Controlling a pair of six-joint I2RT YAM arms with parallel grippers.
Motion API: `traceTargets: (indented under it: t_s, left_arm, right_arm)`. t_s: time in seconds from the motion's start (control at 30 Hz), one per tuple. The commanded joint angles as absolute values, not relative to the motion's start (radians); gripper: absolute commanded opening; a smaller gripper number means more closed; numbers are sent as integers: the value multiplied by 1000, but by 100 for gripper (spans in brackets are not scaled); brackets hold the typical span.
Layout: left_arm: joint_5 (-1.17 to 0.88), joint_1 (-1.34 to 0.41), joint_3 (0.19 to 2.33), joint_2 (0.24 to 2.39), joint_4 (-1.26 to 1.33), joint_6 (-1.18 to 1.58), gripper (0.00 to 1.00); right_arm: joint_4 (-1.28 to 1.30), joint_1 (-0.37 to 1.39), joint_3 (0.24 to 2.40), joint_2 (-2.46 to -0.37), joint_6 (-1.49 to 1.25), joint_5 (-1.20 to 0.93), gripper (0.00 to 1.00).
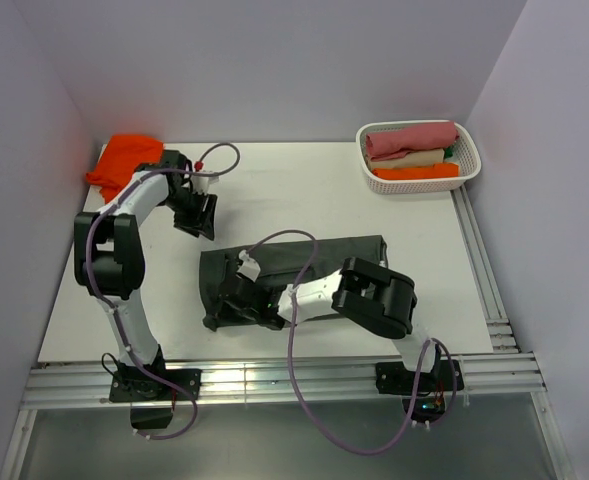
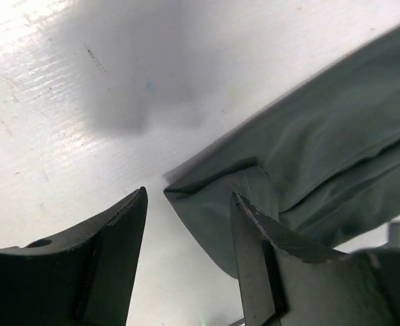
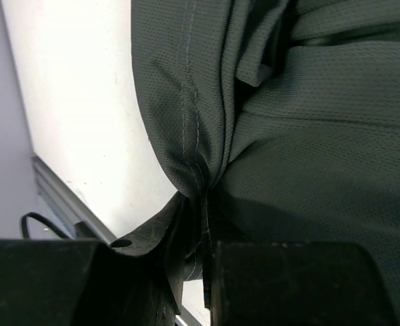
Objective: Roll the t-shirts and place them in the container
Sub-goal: Roll the tshirt
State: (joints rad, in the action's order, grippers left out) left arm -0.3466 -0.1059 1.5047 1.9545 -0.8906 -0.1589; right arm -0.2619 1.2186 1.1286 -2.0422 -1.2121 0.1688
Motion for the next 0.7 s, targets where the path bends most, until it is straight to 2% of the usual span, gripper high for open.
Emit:
traceTargets:
  t_s: [0.0, 0.23, 0.47, 0.67]
  left_arm:
    - [-394, -94, 1560, 1876, -952, -182, 58]
    - [-615, -8, 1513, 1894, -1129, -331, 64]
    - [-701, 75, 1401, 1930, -1218, -449, 69]
    - [-756, 80, 1338, 1983, -1236, -500, 70]
  right_arm:
    - [-368, 1206, 1095, -1999, -1259, 160, 9]
    - [-402, 1204, 1083, -2013, -1288, 161, 8]
    - [-433, 1197, 1043, -2005, -1307, 164, 6]
    - [-434, 1195, 1051, -2016, -1308, 163, 6]
